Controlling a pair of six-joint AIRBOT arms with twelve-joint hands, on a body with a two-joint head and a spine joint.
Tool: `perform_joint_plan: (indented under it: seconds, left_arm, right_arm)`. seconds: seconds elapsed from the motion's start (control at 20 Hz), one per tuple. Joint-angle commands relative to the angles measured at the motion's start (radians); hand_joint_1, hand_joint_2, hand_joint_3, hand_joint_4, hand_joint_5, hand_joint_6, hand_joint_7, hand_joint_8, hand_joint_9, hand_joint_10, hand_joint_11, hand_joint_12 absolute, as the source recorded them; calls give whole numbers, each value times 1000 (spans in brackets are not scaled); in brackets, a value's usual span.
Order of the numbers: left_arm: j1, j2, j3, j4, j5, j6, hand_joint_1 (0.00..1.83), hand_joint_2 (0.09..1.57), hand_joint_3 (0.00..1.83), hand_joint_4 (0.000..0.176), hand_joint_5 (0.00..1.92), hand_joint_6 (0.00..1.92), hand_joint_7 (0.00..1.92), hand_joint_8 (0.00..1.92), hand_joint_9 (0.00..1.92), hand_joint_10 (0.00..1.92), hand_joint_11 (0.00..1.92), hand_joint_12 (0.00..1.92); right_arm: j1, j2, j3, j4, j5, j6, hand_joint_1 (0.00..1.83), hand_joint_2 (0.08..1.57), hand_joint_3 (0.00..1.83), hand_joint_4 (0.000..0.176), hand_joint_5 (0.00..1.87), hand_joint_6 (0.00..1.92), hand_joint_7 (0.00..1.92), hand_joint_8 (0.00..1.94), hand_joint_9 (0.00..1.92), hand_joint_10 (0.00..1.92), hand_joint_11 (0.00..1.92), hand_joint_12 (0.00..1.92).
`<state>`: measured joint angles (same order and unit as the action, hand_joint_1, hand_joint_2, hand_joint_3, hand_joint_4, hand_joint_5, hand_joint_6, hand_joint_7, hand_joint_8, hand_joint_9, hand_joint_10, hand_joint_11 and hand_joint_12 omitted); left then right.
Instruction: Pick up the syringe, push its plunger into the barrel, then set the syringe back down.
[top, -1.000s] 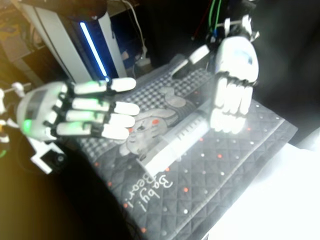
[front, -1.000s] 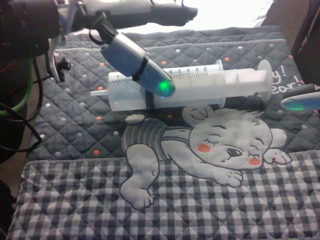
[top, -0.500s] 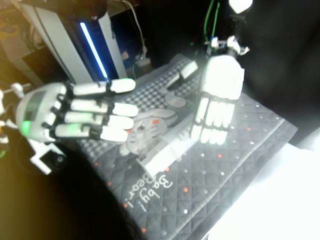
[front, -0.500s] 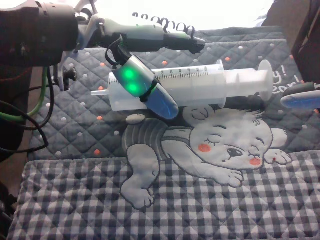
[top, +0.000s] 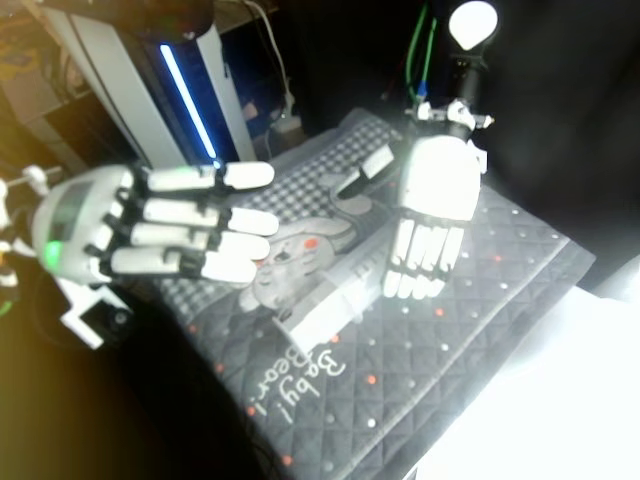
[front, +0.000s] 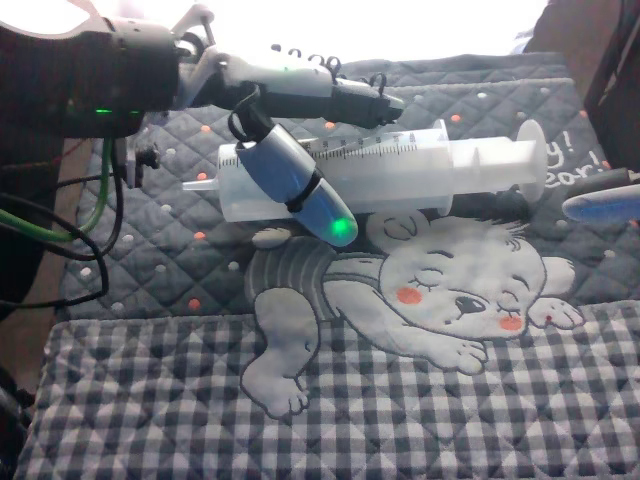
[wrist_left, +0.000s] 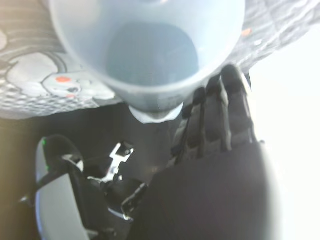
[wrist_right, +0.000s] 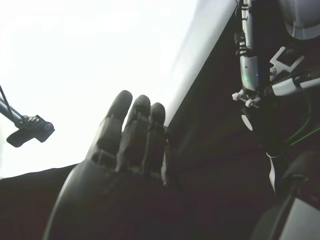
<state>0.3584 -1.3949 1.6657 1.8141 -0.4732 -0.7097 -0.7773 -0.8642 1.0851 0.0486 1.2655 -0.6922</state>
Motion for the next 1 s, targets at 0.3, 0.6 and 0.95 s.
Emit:
perform_joint_plan:
  seconds: [0.3, 0.6, 0.95]
  left_arm:
    - [16, -38, 40, 7, 38, -36, 577, 721, 6, 0, 31, 3, 215, 4, 191, 5, 0, 459]
    - [27, -58, 49, 29, 43, -38, 681, 666, 0, 0, 149, 5, 324, 6, 282, 4, 139, 288]
    - [36, -64, 49, 36, 44, -40, 1200, 933, 3, 0, 908, 29, 916, 47, 903, 110, 429, 1129]
  right_arm:
    - [16, 5, 1, 18, 121, 5, 609, 638, 0, 34, 71, 0, 319, 0, 305, 2, 20, 597]
    - [18, 5, 1, 18, 121, 5, 661, 642, 0, 52, 94, 7, 285, 0, 282, 0, 1, 595]
    - [19, 5, 0, 18, 121, 5, 680, 643, 0, 35, 107, 12, 344, 16, 326, 12, 15, 620]
